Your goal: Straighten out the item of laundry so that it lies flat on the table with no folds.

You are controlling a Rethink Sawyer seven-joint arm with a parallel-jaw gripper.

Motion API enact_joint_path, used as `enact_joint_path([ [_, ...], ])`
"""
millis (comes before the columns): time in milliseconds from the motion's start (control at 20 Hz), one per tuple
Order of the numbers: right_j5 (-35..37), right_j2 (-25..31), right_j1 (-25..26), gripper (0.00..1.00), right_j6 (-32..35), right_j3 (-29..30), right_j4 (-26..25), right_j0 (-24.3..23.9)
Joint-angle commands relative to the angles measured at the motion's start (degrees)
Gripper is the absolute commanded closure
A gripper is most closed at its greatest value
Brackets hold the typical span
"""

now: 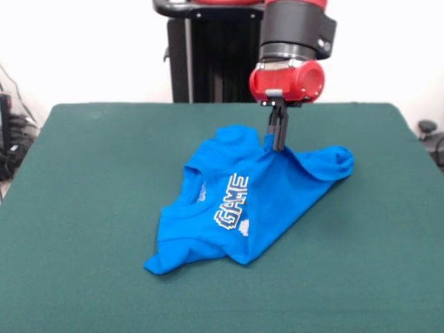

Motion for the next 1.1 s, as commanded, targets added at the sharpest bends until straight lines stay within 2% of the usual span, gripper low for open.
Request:
enact_joint_path([
  [50, 12.3, -6.9, 0.0, 1.0, -11.0, -5.0, -5.7, 5.6],
  [400, 15.1, -8.3, -0.9, 1.0, -6.9, -7.3, -8.2, 7.2],
  [700, 18.1, -9.8, -2.3, 1.0, -2.4, -10.6, -6.2, 12.5],
  [950, 16.1, -9.1, 0.6, 1.0, 0.5, -14.6, -5.4, 14.0],
  [1100, 14.8, -7.3, 2.2, 1.0, 1.3, -17.6, -6.2, 12.9],
])
